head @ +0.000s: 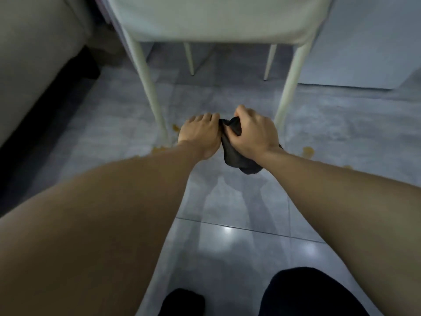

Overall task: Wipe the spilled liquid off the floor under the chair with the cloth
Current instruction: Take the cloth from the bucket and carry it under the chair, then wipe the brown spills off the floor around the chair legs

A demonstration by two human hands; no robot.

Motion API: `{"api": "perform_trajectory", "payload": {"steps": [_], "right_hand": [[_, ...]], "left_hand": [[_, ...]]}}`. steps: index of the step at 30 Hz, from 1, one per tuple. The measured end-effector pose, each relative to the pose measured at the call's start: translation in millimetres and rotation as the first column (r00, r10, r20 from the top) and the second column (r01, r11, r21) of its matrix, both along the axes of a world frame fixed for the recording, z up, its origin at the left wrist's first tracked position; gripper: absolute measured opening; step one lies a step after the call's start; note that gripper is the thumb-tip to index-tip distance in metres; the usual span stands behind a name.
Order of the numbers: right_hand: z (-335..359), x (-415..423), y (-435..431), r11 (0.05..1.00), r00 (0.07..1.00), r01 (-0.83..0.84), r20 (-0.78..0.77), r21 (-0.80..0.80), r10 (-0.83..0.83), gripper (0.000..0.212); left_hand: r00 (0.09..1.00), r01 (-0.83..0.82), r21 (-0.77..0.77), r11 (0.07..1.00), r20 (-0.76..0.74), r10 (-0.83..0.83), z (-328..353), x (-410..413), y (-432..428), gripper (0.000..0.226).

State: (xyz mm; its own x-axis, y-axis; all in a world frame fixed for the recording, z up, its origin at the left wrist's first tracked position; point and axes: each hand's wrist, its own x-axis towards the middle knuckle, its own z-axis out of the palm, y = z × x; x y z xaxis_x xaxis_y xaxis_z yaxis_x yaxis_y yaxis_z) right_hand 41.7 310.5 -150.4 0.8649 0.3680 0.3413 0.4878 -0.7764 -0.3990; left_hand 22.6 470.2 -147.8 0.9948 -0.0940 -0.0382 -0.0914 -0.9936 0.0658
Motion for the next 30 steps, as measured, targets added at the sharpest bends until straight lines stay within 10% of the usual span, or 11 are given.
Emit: {"api": "perform_trajectory", "payload": {"steps": [13,19,30], "right_hand": [[-64,-42,192,0.962,0.958,-0.27,-0.085,0.051,0.273,0.034],[-131,-42,215,0.893,0.988,-0.058,-0.154,-0.446,-0.012,0.066],[-198,-82,269,0.903,0.884,0.025,-0.412,-0.43,-0.221,0.112]], "left_hand": [[0.942,-0.329,0.144,0.933,-0.019,0.335,-49,-86,170,0.033],[0.905,-0.41,0.154,0.899,-0.056,0.422,-93,-110,215,0.042],[0.73,-0.665,0.058,0.745,-0.159,0.665,-175,-141,225,0.073]]}}
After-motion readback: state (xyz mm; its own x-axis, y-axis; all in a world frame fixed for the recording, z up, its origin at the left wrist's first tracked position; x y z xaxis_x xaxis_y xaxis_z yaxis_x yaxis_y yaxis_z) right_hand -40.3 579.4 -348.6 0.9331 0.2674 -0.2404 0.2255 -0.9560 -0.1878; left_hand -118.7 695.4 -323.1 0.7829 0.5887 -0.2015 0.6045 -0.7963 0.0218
